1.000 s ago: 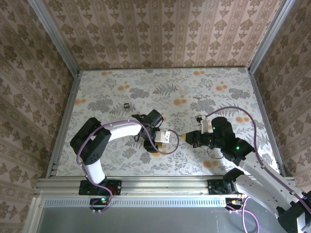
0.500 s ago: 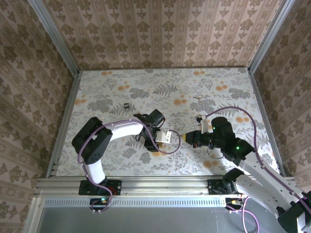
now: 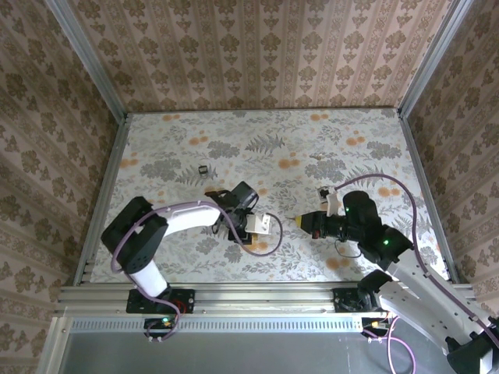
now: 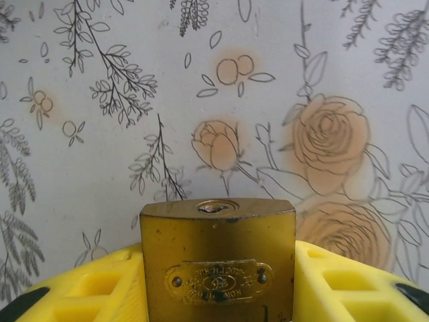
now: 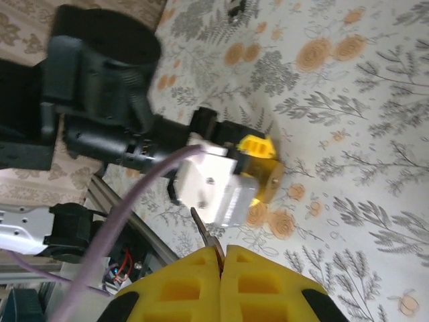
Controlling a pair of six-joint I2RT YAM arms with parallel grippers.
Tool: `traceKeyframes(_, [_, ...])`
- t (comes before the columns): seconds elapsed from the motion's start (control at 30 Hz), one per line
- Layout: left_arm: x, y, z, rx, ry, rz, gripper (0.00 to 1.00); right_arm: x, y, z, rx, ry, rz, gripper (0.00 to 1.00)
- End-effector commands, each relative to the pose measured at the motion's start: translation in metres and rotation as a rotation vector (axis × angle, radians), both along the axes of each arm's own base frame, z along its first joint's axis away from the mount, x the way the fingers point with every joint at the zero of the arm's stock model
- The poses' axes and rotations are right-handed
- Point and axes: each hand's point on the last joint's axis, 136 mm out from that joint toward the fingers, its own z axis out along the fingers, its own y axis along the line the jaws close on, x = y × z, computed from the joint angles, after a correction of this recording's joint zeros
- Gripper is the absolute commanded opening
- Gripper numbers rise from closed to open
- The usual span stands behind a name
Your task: Unlock with the key
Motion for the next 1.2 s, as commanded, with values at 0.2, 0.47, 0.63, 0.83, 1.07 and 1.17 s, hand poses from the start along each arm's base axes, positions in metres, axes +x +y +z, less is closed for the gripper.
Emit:
traceKeyframes(0.2, [0.004, -0.029, 0.112, -0.471, -0.283, -0.035, 0.27, -0.001, -0.002, -0.006, 0.04, 0.109, -0.062, 0.0])
traceKeyframes(0.47, [-0.026, -0.028, 0.15, -0.594, -0.302, -0.084, 0.27, -0.001, 0.034, -0.016, 0.04, 0.109, 0.02, 0.0])
traceKeyframes(0.63, [-0.032, -0.029, 0.15, -0.591, -0.319, -0.094, 0.26, 0.002, 0.049, -0.002, 0.044, 0.066, 0.047, 0.0])
traceKeyframes(0.83, [-0.033, -0.03, 0.148, -0.573, -0.319, -0.088, 0.24, 0.0, 0.055, 0.001, 0.064, 0.065, 0.063, 0.0])
traceKeyframes(1.07, [-0.031, -0.031, 0.146, -0.557, -0.318, -0.085, 0.23, -0.004, 0.058, 0.0, 0.084, 0.071, 0.079, 0.0])
traceKeyframes(1.17, [-0.032, -0.032, 0.146, -0.558, -0.314, -0.087, 0.22, -0.003, 0.059, 0.0, 0.085, 0.07, 0.081, 0.0])
